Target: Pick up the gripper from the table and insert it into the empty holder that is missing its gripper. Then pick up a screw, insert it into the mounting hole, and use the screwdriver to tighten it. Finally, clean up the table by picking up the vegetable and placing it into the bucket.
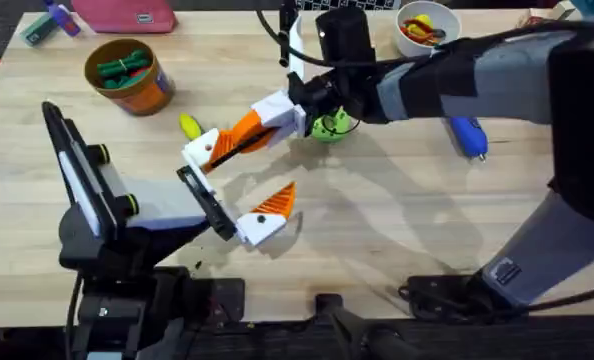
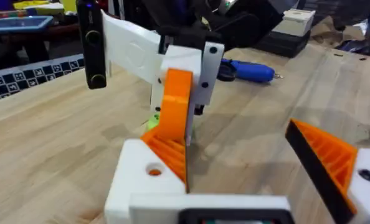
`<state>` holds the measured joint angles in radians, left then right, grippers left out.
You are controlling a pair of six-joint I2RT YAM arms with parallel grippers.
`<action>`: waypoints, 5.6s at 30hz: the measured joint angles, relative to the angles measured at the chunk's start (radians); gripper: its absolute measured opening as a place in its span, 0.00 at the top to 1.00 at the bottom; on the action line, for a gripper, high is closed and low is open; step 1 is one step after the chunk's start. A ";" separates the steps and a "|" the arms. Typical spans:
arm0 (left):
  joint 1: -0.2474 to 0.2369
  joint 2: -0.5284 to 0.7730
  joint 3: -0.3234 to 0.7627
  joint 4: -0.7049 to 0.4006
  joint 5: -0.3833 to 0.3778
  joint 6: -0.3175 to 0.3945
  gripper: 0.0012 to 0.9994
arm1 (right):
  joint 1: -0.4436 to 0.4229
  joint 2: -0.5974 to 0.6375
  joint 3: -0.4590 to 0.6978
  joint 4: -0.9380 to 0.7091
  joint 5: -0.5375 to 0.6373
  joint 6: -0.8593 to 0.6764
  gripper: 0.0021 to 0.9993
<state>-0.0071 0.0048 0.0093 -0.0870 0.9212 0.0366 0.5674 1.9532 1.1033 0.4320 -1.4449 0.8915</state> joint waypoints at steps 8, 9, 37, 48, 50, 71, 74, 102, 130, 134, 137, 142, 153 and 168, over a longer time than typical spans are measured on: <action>0.000 0.000 0.000 0.000 -0.001 -0.004 0.01 | 0.001 -0.003 -0.003 0.006 0.007 0.006 0.99; 0.000 0.000 0.000 0.000 -0.001 -0.004 0.01 | 0.001 -0.003 -0.003 0.006 0.008 0.006 0.99; -0.003 0.000 0.000 -0.002 0.025 -0.003 0.01 | 0.013 -0.017 -0.014 -0.016 0.093 -0.005 0.06; -0.003 0.000 0.000 -0.003 0.025 -0.003 0.01 | -0.181 -0.374 0.026 -0.691 0.336 -0.304 0.05; -0.003 0.000 0.000 -0.003 0.026 -0.003 0.01 | -0.201 -0.407 0.078 -0.895 0.433 -0.394 0.05; -0.003 0.000 0.000 -0.003 0.026 -0.003 0.01 | -0.067 -0.207 0.484 -1.546 1.450 -0.627 0.11; -0.003 0.000 0.000 -0.003 0.026 -0.003 0.01 | -0.044 -0.164 0.487 -1.546 1.492 -0.593 0.11; -0.003 0.000 0.000 -0.003 0.026 -0.003 0.01 | 0.012 -0.039 0.453 -1.442 1.531 -0.390 0.43; -0.003 0.000 0.000 -0.003 0.026 -0.003 0.01 | 0.015 0.031 0.431 -1.375 1.534 -0.379 0.98; -0.003 0.000 0.000 -0.003 0.026 -0.003 0.01 | 0.015 0.031 0.431 -1.372 1.534 -0.378 0.99; -0.003 0.000 0.000 -0.003 0.026 -0.003 0.01 | 0.015 0.031 0.430 -1.367 1.534 -0.378 1.00; -0.003 0.000 0.000 -0.003 0.026 -0.003 0.01 | 0.015 0.030 0.430 -1.366 1.534 -0.378 1.00; -0.003 0.000 0.000 -0.003 0.026 -0.003 0.01 | 0.016 -0.086 0.623 -1.631 1.534 -0.430 1.00; -0.003 0.000 0.000 -0.003 0.026 -0.003 0.01 | 0.151 -0.089 1.108 -1.954 1.523 -0.629 1.00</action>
<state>-0.0097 0.0044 0.0093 -0.0895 0.9470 0.0338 0.7182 1.8640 2.2111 -1.5220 0.0778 0.2623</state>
